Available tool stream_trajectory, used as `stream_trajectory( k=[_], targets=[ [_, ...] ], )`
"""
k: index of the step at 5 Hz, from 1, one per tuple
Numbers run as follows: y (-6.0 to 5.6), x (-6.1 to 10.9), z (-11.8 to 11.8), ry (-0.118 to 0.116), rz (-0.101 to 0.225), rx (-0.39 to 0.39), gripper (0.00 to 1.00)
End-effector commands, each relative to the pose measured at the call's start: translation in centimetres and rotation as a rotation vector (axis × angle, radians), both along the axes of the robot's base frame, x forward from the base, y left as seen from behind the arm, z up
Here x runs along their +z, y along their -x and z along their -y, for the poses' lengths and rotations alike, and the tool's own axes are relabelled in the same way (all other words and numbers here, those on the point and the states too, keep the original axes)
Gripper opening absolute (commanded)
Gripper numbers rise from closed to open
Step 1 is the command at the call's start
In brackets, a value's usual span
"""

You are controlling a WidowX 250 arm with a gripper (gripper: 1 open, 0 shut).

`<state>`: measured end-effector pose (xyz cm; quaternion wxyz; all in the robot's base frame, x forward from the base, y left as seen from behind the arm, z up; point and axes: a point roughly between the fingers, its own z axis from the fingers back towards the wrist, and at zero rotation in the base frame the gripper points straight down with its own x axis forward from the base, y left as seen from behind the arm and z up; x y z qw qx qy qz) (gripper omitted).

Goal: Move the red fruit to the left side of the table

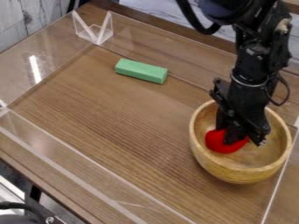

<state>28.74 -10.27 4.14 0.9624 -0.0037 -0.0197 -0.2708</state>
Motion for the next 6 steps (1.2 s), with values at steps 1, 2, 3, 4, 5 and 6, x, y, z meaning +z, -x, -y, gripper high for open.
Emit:
stream_trajectory(
  k=[1,2,3,4,5,6],
  targets=[
    [0.4,1.6,-0.3,0.012,0.048,-0.068,0.00],
    [0.9,1.7,-0.7,0.013,0.049,-0.120,1.00],
    [0.7,2.7,-0.6,0.003,0.058,-0.079,0.00],
    [0.4,3.8,-0.6,-0.011,0.071,-0.038,0.00],
    [-0.1,4.3,-0.4,-0.013,0.078,-0.008,0.00],
    [0.1,3.2,0.3,-0.006,0.081,-0.064,0.00]
  ],
)
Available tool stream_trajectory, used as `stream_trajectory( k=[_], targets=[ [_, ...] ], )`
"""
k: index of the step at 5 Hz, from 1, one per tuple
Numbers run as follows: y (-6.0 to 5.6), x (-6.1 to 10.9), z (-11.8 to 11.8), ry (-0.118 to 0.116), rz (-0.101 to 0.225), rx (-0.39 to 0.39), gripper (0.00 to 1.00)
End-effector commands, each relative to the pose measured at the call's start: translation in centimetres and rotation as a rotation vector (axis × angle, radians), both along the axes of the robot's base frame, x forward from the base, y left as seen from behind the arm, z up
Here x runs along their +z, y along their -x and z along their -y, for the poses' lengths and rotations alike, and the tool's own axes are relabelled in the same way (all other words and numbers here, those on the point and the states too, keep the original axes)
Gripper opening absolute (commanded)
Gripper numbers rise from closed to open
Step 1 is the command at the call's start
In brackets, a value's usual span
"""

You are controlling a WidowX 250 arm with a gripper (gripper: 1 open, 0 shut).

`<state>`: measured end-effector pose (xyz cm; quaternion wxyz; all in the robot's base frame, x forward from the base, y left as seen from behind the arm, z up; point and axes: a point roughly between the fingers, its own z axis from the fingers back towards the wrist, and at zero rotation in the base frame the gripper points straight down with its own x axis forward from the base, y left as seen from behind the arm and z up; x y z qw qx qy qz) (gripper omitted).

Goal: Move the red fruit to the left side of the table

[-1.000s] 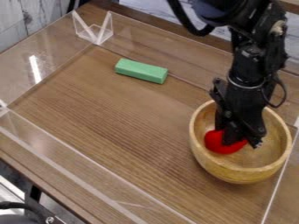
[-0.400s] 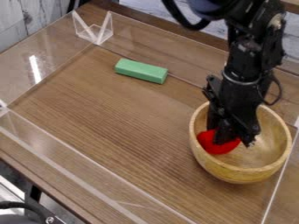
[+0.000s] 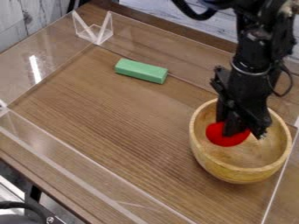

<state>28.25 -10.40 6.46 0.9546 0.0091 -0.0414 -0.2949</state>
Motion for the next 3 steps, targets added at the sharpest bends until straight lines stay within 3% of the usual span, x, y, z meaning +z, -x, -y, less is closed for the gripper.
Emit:
stream_trajectory(
  k=[1,2,3],
  targets=[
    [-0.2,-0.3,0.6,0.011,0.027,-0.057,0.00],
    [-0.8,2.7,0.1,-0.012,0.082,0.014,0.00],
    [-1.3,6.3,-2.1,-0.040,0.146,0.129,0.00]
  ],
)
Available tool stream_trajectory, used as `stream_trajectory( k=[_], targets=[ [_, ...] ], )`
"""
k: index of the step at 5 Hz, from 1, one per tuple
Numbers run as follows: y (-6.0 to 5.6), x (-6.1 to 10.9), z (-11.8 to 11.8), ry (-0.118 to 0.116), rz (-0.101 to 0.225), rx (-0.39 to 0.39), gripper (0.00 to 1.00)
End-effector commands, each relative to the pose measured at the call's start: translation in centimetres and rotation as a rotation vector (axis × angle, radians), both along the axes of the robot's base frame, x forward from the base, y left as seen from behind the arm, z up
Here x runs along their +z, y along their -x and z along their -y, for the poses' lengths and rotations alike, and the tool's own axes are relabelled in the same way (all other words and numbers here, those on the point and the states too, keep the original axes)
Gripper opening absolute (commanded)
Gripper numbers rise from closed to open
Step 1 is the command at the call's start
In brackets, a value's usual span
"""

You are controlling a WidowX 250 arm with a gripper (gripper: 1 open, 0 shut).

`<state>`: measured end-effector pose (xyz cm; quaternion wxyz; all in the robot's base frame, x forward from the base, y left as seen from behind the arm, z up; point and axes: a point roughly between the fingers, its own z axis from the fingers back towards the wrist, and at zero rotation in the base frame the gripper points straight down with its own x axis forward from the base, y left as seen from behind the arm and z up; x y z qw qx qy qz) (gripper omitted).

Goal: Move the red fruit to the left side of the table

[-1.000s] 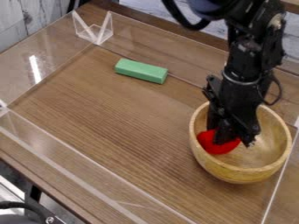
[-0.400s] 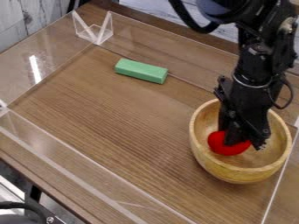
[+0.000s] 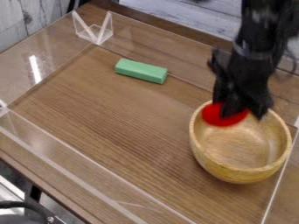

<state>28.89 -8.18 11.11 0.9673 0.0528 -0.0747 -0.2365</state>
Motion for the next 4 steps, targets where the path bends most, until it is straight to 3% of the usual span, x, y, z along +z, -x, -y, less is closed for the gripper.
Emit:
stream_trajectory(
  k=[1,2,3,4],
  targets=[
    [-0.5,3.8,-4.1,0.002,0.098,0.174,0.00],
    [0.4,3.7,-8.0,0.027,0.079,0.375,0.00],
    [0.9,3.9,-10.3,0.027,0.065,0.517,0.00],
    [0.4,4.3,-9.8,0.026,0.063,0.598,0.00]
  ],
)
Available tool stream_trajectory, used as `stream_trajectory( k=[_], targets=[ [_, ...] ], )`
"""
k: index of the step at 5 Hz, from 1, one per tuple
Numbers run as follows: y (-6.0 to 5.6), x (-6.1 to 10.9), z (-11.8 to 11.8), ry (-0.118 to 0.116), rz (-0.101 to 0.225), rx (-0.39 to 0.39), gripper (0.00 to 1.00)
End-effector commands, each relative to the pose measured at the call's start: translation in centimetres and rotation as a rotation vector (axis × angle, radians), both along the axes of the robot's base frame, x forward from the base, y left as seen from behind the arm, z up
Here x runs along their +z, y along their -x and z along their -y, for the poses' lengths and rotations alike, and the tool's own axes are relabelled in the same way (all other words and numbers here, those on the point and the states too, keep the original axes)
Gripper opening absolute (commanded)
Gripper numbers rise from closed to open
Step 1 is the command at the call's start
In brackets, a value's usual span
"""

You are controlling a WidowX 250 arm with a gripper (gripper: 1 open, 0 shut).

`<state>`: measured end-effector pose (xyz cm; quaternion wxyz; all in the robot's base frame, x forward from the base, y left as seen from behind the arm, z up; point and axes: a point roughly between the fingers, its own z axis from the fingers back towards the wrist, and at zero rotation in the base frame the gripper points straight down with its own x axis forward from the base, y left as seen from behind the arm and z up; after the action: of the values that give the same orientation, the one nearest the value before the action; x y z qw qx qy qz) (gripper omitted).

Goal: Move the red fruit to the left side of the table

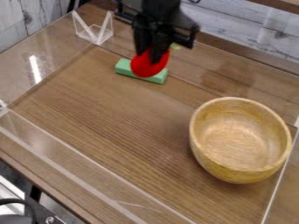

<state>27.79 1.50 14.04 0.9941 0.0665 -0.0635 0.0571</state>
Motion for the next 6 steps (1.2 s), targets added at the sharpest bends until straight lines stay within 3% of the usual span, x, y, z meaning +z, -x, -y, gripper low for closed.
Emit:
stream_trajectory(
  k=[1,3,5,6],
  targets=[
    [-1.7,1.9,0.6,-0.006,0.053,0.078,0.00],
    [-2.3,2.9,1.2,-0.008,0.051,0.203,0.00],
    [-3.8,3.4,-2.0,-0.009,0.039,0.200,0.00],
    [-3.2,3.3,-2.3,-0.012,0.028,0.213,0.00]
  ],
)
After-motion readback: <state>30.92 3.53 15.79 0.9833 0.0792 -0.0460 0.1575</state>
